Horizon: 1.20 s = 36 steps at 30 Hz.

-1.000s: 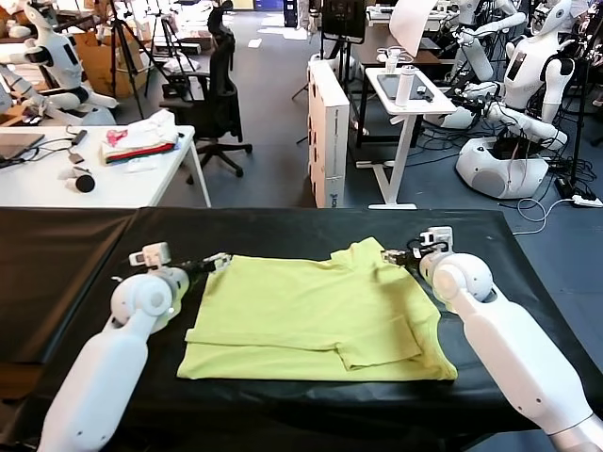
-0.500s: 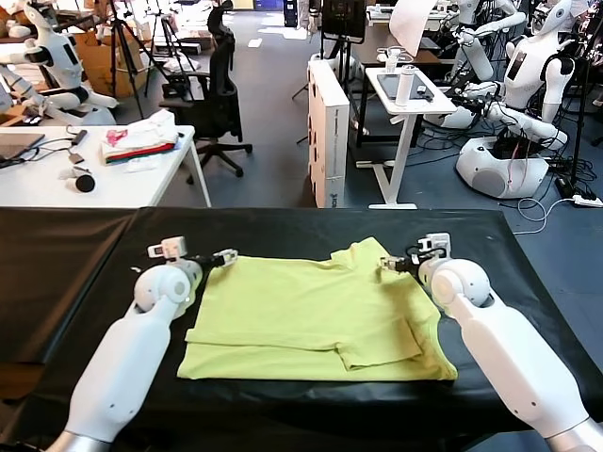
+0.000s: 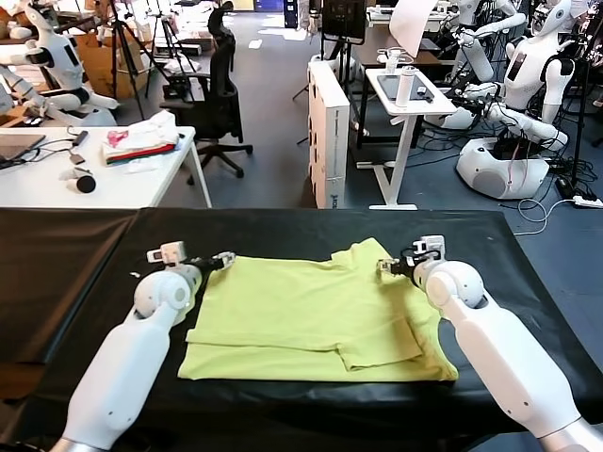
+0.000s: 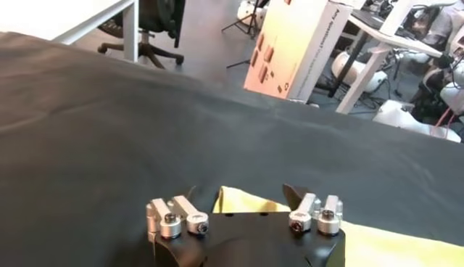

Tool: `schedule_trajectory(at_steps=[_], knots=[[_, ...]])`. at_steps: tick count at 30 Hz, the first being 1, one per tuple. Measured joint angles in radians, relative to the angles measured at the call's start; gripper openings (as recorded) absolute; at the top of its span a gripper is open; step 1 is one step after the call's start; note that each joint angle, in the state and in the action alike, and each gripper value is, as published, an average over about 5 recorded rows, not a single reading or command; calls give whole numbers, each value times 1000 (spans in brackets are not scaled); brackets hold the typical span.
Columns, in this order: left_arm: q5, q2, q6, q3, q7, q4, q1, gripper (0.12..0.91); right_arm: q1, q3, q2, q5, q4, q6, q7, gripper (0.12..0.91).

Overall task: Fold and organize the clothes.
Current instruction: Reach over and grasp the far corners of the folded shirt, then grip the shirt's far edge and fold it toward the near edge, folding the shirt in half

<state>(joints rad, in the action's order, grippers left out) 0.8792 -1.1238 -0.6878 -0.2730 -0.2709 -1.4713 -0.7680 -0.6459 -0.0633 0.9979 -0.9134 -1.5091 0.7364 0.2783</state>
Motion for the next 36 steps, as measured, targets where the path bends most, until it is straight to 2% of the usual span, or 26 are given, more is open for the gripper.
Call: schedule_trajectory(at_steps=[5, 9, 12, 15, 19, 22, 31, 36], knots=[[-5, 6, 1, -2, 10, -7, -9, 575, -4, 0, 2, 3, 0, 0, -1, 361], [-12, 5, 2, 0, 21, -11, -14, 481, -10, -3, 2, 11, 1, 0, -10, 189], [-20, 4, 7, 1, 26, -9, -15, 382, -14, -7, 1, 17, 0, 0, -23, 141], [-28, 3, 17, 2, 30, -7, -16, 283, -21, -13, -2, 19, -5, 0, -34, 139], [-30, 2, 33, 0, 39, -9, -17, 220, -33, -25, -7, 19, -16, -1, -45, 139], [-29, 2, 39, -3, 44, -18, -17, 206, -45, -36, -12, 20, -26, -21, -52, 139], [5, 31, 37, -38, 34, -93, -46, 199, -89, -81, -36, 20, -82, -151, -84, 139], [30, 56, 32, -65, 28, -173, -91, 199, -130, -115, -58, 20, -136, -172, -91, 139]])
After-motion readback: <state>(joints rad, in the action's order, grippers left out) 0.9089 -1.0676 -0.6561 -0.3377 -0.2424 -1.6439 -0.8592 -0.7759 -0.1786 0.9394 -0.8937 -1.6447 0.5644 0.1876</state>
